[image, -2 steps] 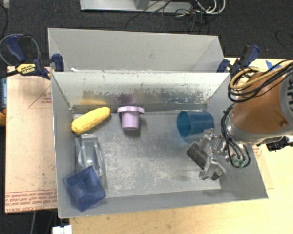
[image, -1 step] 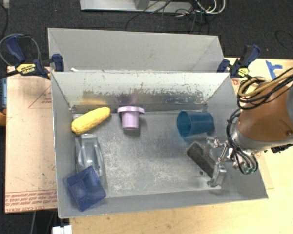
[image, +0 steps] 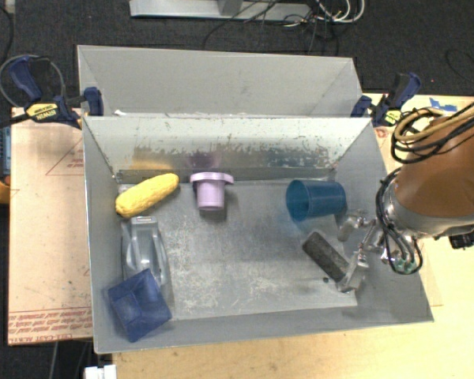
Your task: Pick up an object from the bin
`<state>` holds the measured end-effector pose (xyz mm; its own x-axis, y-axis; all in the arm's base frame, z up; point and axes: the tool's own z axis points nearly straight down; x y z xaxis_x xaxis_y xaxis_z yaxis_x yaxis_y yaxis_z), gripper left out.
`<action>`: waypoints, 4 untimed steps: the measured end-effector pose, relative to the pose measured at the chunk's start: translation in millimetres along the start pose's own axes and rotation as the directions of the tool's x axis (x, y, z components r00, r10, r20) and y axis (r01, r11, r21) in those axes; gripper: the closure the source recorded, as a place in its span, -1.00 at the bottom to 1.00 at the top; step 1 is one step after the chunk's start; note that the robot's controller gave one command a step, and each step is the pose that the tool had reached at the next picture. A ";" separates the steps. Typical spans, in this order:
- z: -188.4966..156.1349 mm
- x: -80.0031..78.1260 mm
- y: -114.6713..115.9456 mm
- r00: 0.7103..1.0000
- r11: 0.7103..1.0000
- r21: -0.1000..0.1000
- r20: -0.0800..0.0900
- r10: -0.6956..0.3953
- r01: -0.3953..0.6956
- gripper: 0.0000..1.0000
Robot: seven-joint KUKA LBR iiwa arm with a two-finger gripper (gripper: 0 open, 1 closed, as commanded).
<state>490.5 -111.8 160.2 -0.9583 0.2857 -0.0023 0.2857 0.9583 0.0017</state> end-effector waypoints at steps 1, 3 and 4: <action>82.9 2.3 2.2 0.997 0.998 0.001 0.032 -0.068 0.068 -1.00; 83.5 -3.2 3.1 0.949 0.949 -0.016 0.025 0.316 -0.315 1.00; 73.3 -1.4 2.5 0.949 0.949 -0.014 0.021 0.314 -0.314 1.00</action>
Offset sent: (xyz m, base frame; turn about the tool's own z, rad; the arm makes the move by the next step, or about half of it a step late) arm -0.0032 -0.0002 -0.0902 0.3249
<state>492.8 -109.8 86.9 -0.8199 0.5720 -0.0222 0.5718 0.8202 0.0159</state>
